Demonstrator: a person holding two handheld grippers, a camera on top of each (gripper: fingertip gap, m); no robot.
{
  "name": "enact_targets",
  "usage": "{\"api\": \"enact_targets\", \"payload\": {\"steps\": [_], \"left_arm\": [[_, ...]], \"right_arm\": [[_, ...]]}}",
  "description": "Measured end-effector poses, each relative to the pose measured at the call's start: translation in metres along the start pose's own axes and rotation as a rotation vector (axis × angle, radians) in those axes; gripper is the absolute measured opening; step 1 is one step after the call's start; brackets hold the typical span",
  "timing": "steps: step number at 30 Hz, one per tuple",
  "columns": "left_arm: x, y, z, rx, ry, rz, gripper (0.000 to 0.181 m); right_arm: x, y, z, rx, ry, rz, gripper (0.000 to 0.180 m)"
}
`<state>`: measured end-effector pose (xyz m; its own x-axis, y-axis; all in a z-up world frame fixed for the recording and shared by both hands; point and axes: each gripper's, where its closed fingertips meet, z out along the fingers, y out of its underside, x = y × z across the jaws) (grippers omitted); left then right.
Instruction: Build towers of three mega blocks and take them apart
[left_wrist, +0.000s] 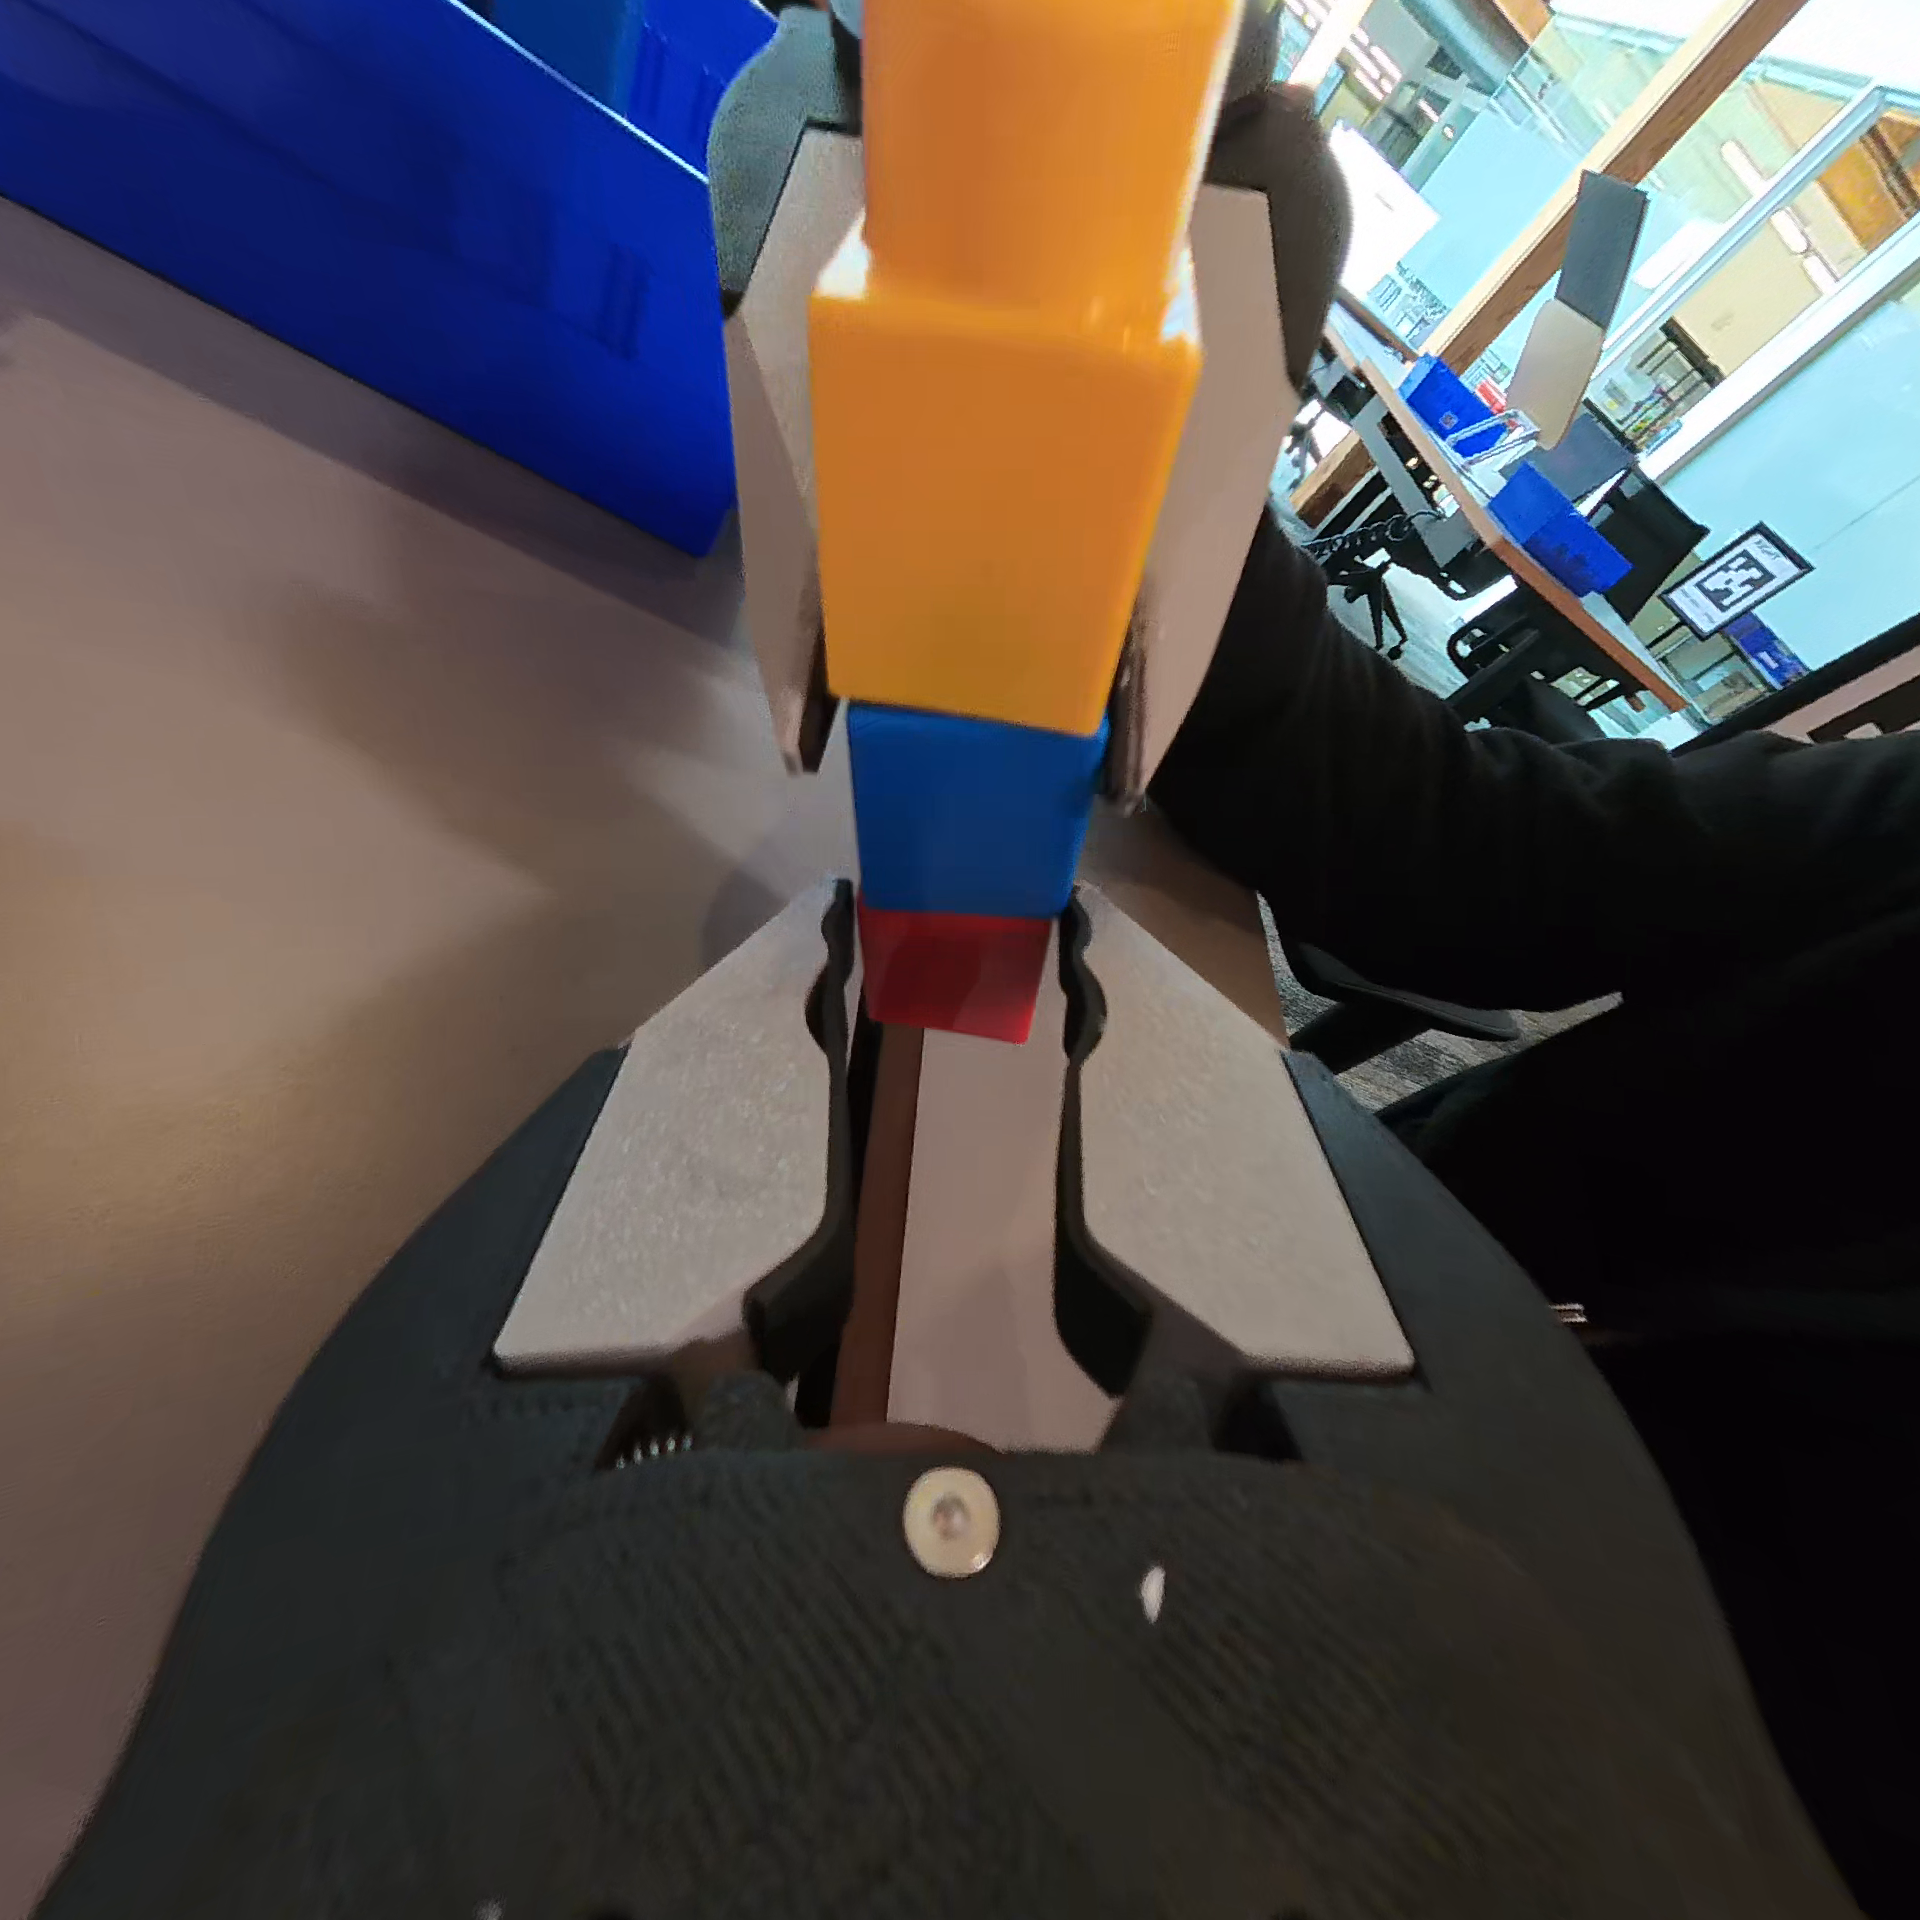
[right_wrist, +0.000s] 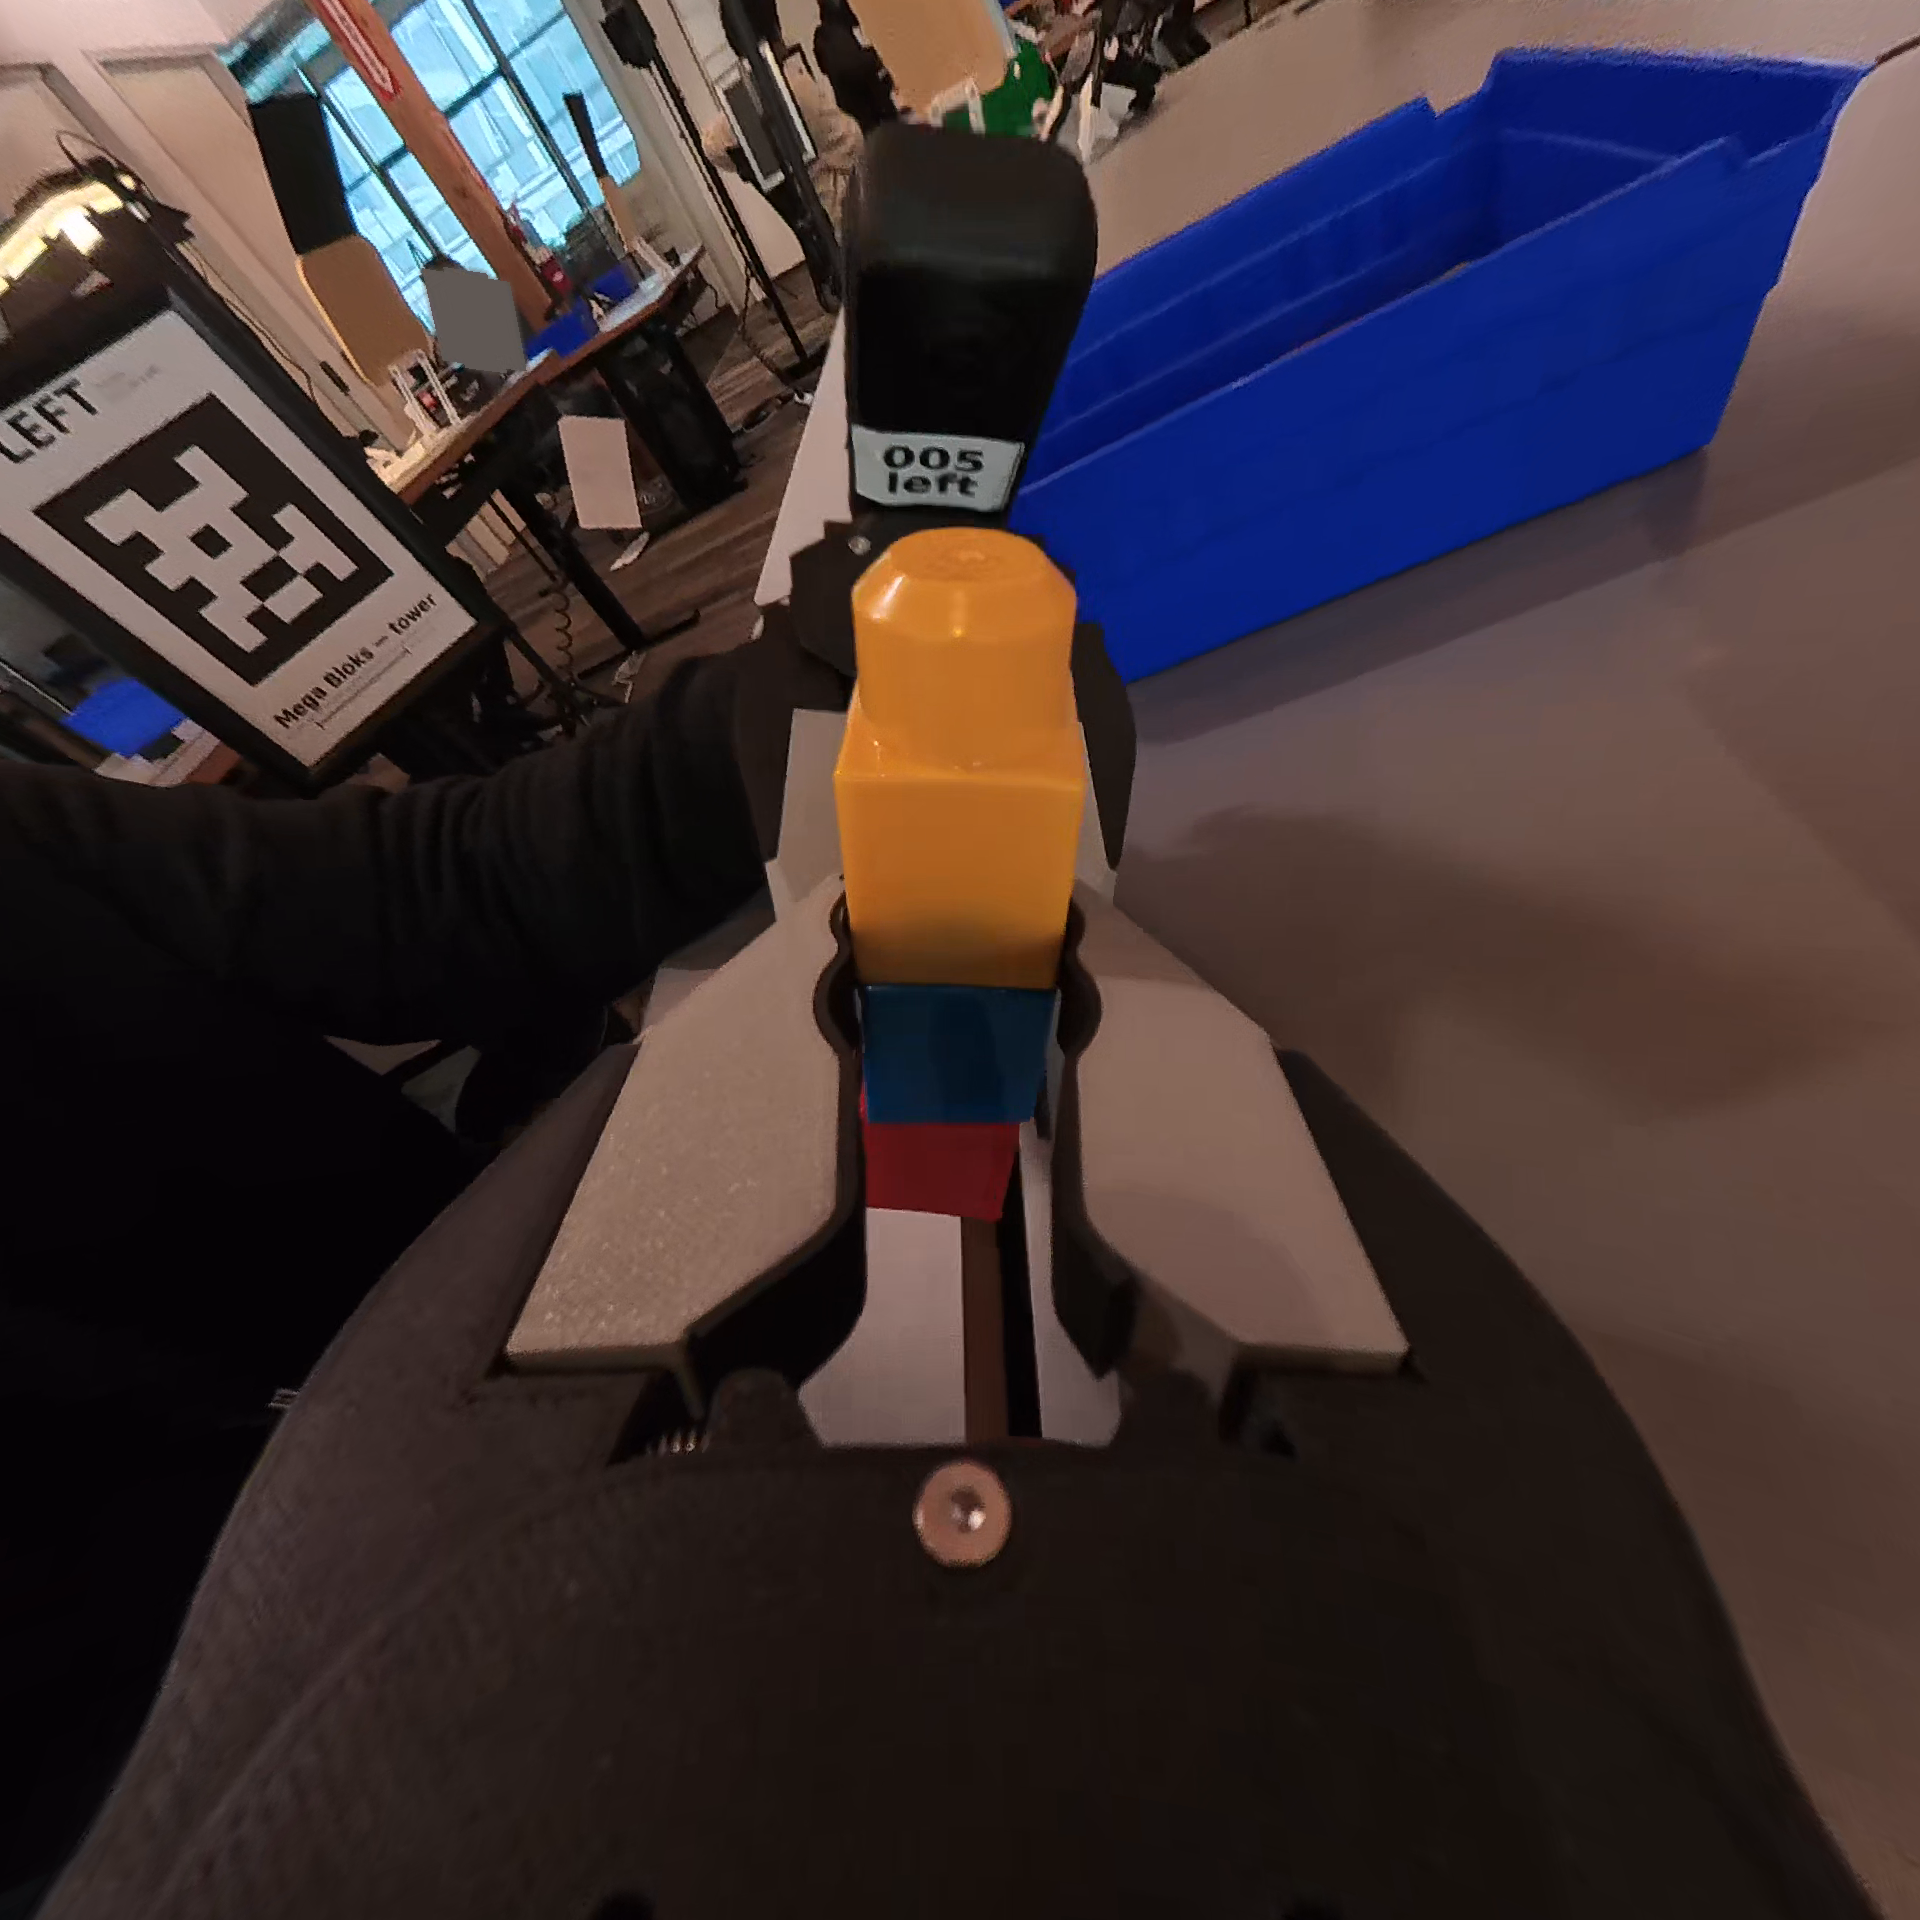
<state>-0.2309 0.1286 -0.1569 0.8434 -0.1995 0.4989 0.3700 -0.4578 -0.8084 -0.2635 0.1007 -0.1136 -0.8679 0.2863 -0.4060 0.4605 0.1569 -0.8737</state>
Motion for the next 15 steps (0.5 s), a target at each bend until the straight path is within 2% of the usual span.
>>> {"api": "enact_targets", "payload": {"steps": [8, 15], "left_arm": [[0.001, 0.001, 0.008, -0.006, -0.004, 0.041, 0.036], [-0.014, 0.000, 0.007, -0.029, -0.155, 0.082, 0.034]], "right_arm": [[0.000, -0.004, -0.001, 0.029, -0.005, 0.008, 0.033], [0.009, -0.004, -0.001, 0.024, 0.074, -0.006, 0.033]]}}
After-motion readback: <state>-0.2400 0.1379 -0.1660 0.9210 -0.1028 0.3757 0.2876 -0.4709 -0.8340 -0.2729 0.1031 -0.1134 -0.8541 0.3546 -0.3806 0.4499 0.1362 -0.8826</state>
